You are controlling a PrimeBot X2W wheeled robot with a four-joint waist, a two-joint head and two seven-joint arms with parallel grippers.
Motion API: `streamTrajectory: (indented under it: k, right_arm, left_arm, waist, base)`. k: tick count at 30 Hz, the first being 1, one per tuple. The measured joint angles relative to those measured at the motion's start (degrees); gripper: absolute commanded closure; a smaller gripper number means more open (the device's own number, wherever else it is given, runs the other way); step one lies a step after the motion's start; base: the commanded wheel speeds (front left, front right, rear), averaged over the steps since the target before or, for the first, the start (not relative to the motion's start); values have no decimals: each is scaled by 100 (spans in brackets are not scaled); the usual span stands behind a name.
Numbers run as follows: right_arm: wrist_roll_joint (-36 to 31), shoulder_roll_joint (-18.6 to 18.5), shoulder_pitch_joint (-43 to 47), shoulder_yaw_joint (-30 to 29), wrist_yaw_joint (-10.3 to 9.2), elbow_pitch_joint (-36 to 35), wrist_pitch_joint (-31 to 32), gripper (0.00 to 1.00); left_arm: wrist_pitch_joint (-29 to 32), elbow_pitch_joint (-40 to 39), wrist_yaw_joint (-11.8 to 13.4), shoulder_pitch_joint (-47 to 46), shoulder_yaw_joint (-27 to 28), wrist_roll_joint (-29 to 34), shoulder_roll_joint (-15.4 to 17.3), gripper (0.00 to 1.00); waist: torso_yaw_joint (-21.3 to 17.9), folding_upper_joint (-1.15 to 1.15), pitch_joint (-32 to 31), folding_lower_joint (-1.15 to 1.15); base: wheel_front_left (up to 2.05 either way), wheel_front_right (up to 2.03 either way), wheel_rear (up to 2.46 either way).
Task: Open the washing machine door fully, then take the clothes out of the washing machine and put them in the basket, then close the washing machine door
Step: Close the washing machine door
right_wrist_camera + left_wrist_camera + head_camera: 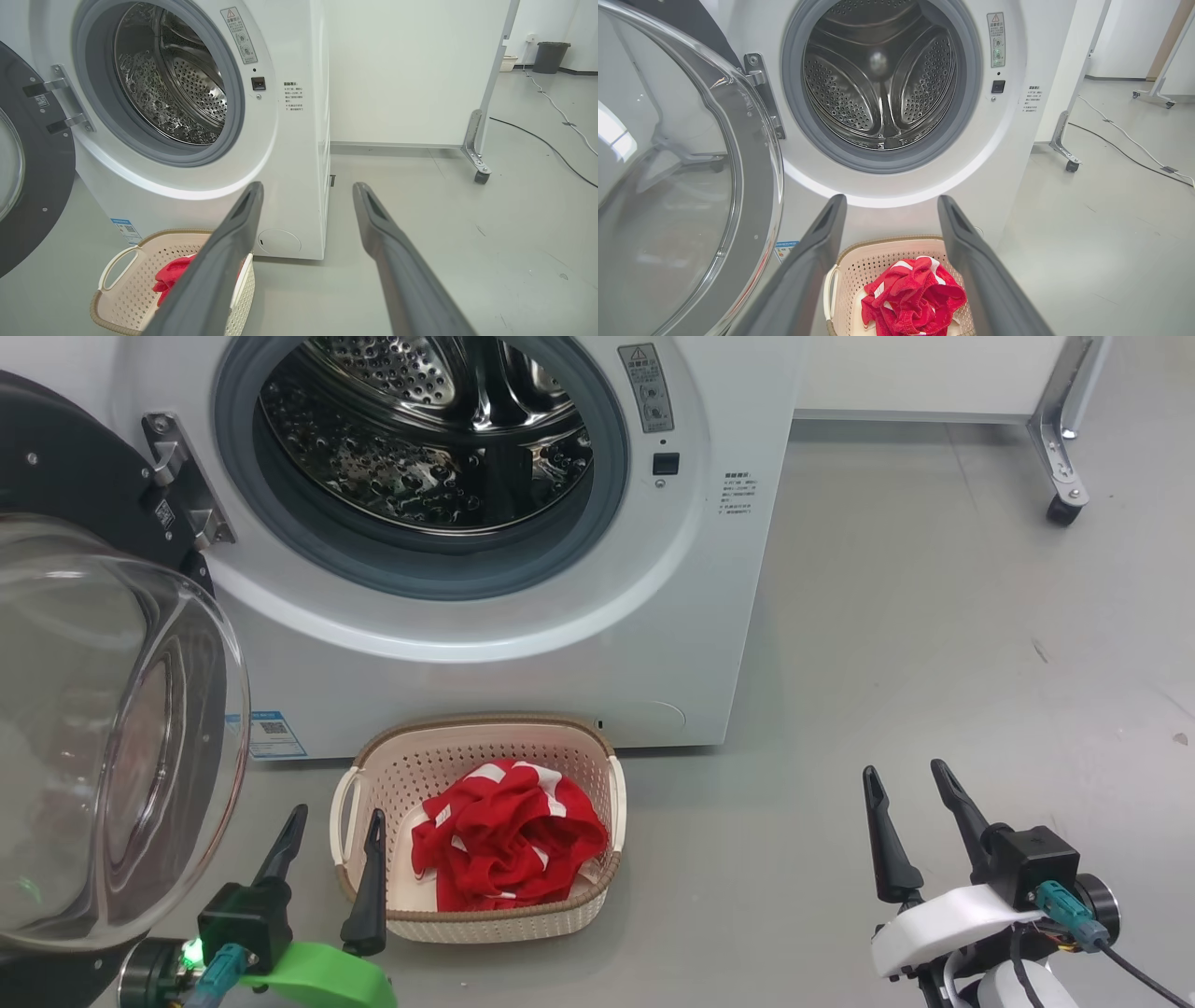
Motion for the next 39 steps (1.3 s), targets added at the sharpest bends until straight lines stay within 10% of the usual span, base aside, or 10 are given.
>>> streamTrajectory:
  k: [39]
  right_arm:
    - [0, 19, -1, -47, 1, 1, 0, 0]
  left_arm:
    - [119, -318, 49, 113, -4, 16, 69, 0]
  waist:
    - [4, 0, 6, 0]
  base:
    - [-35, 35, 0]
